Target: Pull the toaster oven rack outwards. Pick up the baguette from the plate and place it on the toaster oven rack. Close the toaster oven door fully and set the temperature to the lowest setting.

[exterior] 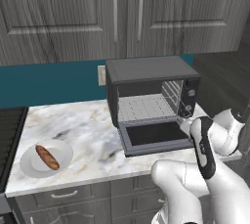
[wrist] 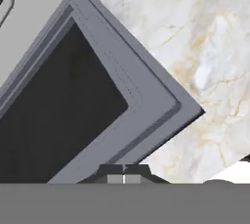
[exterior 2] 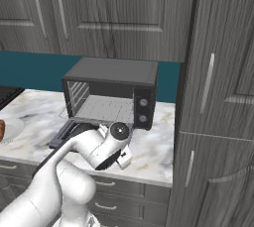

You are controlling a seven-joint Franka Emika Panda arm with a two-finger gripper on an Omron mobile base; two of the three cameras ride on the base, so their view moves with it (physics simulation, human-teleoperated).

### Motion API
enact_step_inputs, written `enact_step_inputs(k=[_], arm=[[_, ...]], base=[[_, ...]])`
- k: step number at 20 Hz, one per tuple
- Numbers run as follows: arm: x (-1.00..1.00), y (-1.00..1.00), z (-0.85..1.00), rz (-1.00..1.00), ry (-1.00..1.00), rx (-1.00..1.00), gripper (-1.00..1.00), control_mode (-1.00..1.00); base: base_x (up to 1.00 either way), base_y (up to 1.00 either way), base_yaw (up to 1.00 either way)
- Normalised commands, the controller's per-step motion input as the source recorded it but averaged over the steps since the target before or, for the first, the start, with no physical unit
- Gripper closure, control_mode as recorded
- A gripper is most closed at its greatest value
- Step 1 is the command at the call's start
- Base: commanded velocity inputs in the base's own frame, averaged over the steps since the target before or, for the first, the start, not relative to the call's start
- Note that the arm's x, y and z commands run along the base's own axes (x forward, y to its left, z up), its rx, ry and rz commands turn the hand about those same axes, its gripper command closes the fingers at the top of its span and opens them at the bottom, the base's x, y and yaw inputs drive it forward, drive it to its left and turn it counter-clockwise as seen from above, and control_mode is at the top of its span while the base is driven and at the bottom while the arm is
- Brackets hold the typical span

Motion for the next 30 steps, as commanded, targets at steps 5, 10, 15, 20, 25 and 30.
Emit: enact_step_inputs(k=[5,10,15,20,25,30], arm=[[-0.88,-0.03,0.36,-0.02,-0.09,0.02,1.0,-1.0],[-0.11,0.66,1.0,0.12,-0.14,-0.16,1.0,-1.0],[0.0,0.76,1.0,0.33,-0.07,-0.23,1.0,-1.0],[-0.02,1.0,0.54,0.33,0.06,-0.31,1.0,-1.0],[-0.01,1.0,0.0,0.33,0.09,-0.24,1.0,-1.0],[-0.07,1.0,-0.12,0.35,0.05,-0.16,-1.0,-1.0]], base=[[0.0,0.0,0.0],[0.0,0.0,0.0],[0.0,0.0,0.0],[0.0,0.0,0.0],[0.0,0.0,0.0],[0.0,0.0,0.0]])
